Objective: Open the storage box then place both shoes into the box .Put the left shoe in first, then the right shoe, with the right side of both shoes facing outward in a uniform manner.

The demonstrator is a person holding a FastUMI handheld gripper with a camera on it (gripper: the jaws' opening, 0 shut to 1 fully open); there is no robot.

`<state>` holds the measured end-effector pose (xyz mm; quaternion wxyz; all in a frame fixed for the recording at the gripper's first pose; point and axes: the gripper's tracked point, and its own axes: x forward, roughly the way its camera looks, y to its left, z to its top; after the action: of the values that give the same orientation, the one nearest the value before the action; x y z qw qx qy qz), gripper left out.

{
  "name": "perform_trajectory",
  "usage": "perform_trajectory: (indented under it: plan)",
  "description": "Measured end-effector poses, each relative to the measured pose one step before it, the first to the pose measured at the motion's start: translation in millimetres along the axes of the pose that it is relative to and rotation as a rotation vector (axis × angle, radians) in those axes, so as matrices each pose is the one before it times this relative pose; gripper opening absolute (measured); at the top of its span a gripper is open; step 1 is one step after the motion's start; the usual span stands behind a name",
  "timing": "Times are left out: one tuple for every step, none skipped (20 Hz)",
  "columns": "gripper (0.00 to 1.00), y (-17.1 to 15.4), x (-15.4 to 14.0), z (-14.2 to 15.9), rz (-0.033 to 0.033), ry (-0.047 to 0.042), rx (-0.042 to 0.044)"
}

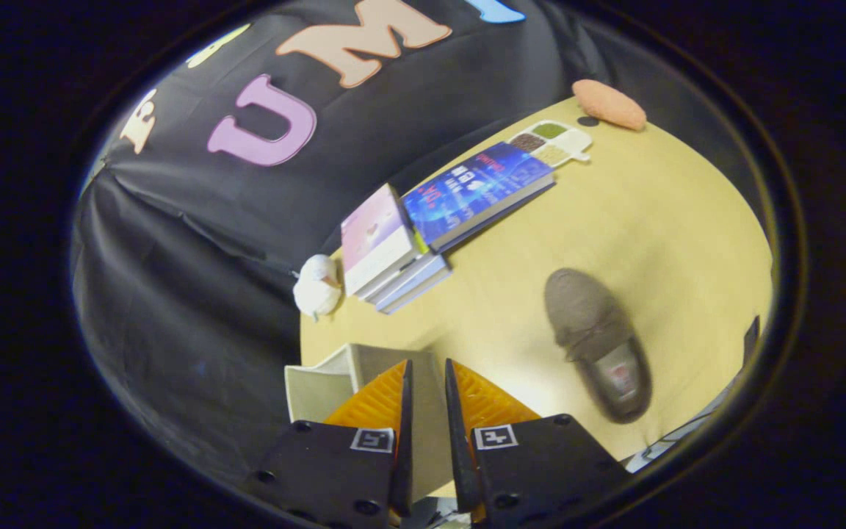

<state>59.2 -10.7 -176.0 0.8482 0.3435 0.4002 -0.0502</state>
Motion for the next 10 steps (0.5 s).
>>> perform_trajectory:
  plan:
    - [0.26,-15.49,-0.98,3.69,-0.01901,-0.00240,0.00670]
    - [0.26,-14.93,-1.51,2.27,-0.01953,-0.00089,0.00410]
    - [0.26,-15.14,0.02,2.07,-0.02161,0.00031,-0.00164]
    - [0.26,-16.07,1.38,0.50,-0.02221,0.00005,-0.00443]
    - [0.26,-14.84,1.79,-0.30,-0.02423,0.00321,-0.00647]
    - [0.26,-14.20,1.63,-1.84,-0.02306,0.00674,-0.00213]
    - [0.26,-12.77,1.76,-2.58,-0.02122,0.00824,0.00070]
    - [0.26,-13.57,2.65,-2.88,-0.02403,0.00749,0.00098]
    - [0.26,-10.90,2.85,-2.27,-0.02006,0.00558,-0.00223]
    - [0.26,-12.06,3.67,-2.67,-0.02479,0.00205,-0.00615]
